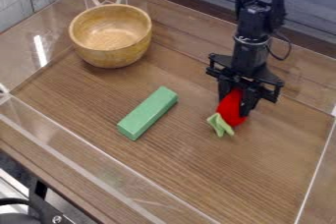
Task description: Move the red object to the right side of the table
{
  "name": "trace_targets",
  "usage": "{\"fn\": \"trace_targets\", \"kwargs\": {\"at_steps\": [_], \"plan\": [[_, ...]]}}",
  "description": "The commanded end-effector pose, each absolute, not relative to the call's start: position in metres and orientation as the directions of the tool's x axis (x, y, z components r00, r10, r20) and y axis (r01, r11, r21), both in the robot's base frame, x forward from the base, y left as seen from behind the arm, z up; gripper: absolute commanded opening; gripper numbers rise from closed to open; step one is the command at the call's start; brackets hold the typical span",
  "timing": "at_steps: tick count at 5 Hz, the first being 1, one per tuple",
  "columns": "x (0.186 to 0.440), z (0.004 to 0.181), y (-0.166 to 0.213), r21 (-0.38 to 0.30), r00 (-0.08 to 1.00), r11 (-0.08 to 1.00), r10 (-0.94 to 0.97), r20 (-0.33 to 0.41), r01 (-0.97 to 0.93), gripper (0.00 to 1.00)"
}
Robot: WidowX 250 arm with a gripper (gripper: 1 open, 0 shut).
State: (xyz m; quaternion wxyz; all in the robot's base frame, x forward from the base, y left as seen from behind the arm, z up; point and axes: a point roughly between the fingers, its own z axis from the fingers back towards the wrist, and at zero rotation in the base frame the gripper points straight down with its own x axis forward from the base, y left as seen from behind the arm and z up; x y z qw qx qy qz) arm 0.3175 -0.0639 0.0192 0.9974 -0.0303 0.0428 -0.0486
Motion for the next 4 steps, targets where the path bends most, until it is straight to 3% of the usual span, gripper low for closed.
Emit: {"fn": "trace_targets", "kwargs": {"at_steps": [1, 4], "plan": [[0.3147, 0.022, -0.0574, -0.06, 0.992, 0.994, -0.093, -0.085, 0.088, 0.0], [0.3104, 0.0216, -0.0503, -0.054, 0.991, 0.996, -0.082, -0.106, 0.077, 0.0]]}}
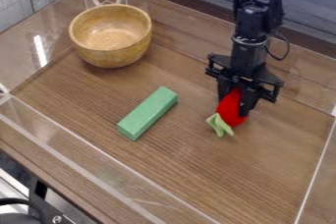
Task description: Move the red object to the right side of the table
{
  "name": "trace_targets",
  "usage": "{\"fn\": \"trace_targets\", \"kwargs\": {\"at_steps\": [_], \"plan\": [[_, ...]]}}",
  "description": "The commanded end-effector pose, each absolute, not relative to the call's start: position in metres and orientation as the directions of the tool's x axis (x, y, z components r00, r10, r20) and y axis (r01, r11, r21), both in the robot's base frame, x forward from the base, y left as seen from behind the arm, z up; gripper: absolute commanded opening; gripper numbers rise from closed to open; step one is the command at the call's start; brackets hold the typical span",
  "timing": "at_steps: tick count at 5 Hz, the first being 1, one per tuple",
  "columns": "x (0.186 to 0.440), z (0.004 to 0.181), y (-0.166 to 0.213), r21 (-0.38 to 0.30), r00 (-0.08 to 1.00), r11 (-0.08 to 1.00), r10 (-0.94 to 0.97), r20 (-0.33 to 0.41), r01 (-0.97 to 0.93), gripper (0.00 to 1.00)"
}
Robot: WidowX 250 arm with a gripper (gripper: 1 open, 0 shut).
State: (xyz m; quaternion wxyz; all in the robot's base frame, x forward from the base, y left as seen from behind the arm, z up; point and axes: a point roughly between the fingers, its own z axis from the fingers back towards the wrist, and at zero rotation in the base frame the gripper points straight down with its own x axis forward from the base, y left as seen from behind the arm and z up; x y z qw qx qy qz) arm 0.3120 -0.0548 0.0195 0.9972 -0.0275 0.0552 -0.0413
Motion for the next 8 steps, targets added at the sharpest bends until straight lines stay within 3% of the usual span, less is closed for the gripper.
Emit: {"fn": "trace_targets", "kwargs": {"at_steps": [1, 8], "plan": [[0.309, 0.021, -0.048, -0.052, 0.99, 0.996, -0.079, -0.113, 0.073, 0.0], [0.3, 0.018, -0.032, -0.039, 0.985, 0.998, -0.054, -0.162, 0.048, 0.0]]}}
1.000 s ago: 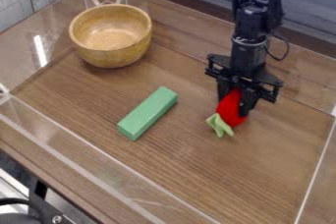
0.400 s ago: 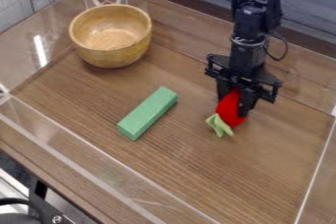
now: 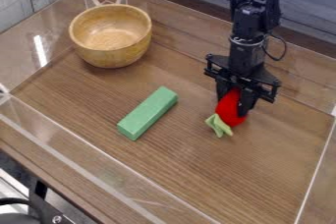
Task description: Move the red object to the right side of the table
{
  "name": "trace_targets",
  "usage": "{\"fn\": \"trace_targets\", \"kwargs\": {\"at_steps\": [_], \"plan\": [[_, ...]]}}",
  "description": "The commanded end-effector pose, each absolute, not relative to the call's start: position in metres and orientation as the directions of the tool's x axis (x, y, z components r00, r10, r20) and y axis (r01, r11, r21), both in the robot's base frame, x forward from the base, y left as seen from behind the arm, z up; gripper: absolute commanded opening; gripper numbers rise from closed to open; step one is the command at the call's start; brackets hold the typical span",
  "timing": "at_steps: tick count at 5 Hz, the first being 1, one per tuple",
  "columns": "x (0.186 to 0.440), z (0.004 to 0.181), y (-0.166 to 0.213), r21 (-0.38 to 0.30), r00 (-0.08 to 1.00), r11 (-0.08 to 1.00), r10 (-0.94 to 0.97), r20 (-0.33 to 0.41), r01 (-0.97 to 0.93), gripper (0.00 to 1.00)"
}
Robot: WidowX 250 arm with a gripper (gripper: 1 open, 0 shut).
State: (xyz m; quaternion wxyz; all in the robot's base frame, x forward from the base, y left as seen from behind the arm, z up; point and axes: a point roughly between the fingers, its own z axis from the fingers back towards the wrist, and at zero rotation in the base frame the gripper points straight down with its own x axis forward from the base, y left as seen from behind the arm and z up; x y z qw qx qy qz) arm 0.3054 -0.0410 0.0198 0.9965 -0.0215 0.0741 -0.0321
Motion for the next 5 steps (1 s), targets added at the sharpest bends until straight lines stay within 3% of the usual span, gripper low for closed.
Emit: {"fn": "trace_targets", "kwargs": {"at_steps": [1, 5], "plan": [[0.2999, 0.0175, -0.0308, -0.04, 0.985, 0.998, -0.051, -0.167, 0.045, 0.0], [0.298, 0.0164, -0.0282, -0.043, 0.981, 0.998, -0.042, -0.188, 0.035, 0.0]]}}
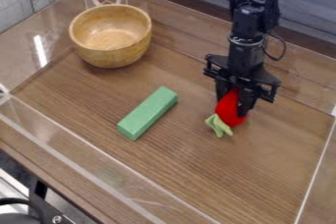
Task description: Move the red object to the right side of the table
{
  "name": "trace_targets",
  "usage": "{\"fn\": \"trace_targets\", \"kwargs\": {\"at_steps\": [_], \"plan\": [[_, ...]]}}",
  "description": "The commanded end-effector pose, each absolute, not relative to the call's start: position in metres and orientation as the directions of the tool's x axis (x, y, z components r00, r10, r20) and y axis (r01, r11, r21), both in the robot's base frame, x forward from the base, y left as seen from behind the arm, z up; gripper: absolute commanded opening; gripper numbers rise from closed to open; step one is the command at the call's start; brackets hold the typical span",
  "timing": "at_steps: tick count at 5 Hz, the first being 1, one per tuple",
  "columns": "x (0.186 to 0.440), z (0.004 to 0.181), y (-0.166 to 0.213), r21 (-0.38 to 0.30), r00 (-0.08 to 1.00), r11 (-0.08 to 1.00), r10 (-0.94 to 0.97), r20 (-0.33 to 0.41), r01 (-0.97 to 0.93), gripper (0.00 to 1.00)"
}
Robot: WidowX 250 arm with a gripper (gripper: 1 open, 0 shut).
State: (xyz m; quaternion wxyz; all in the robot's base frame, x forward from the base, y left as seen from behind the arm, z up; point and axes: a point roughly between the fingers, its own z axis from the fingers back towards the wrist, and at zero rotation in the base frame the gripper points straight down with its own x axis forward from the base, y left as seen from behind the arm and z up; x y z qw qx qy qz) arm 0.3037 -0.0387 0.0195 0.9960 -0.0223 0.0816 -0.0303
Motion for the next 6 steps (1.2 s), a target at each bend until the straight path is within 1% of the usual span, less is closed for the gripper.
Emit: {"fn": "trace_targets", "kwargs": {"at_steps": [1, 6], "plan": [[0.2976, 0.0161, -0.0277, -0.044, 0.98, 0.999, -0.04, -0.193, 0.032, 0.0], [0.2967, 0.0165, -0.0256, -0.05, 0.976, 0.999, -0.029, -0.216, 0.018, 0.0]]}}
